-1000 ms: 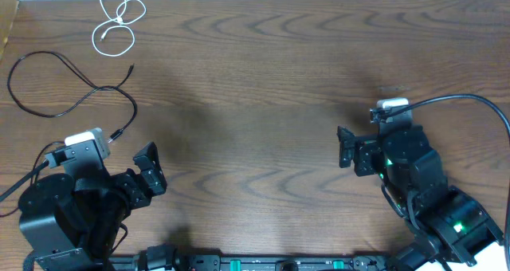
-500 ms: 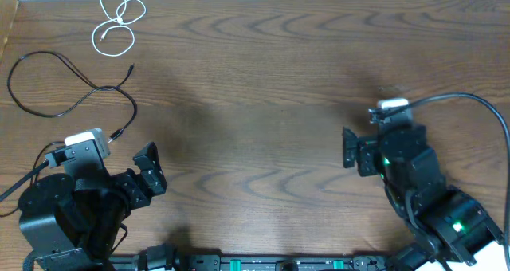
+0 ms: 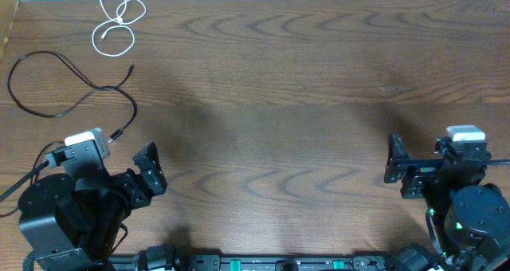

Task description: Untangle cables

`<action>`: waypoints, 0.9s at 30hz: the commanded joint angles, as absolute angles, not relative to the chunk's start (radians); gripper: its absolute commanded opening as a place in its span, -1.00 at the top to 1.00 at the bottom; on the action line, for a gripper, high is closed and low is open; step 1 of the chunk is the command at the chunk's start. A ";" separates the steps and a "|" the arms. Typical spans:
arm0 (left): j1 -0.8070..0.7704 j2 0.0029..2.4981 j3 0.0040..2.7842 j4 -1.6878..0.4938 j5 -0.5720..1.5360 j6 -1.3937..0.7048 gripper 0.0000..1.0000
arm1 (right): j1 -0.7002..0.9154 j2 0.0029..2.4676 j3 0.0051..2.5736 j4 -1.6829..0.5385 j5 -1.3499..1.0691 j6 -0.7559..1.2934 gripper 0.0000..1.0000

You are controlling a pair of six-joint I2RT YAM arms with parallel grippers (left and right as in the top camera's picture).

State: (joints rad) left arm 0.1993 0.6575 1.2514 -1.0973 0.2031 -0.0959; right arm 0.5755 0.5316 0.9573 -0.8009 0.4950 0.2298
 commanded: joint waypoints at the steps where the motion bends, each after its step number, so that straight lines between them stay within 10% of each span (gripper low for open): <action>1: 0.202 0.659 1.251 -1.099 0.190 -0.080 -0.95 | 0.580 0.530 0.972 -0.808 0.513 0.235 -0.99; 27: 0.202 0.659 1.251 -1.099 0.190 -0.079 -0.96 | 0.580 0.530 0.972 -0.910 0.525 0.220 -0.98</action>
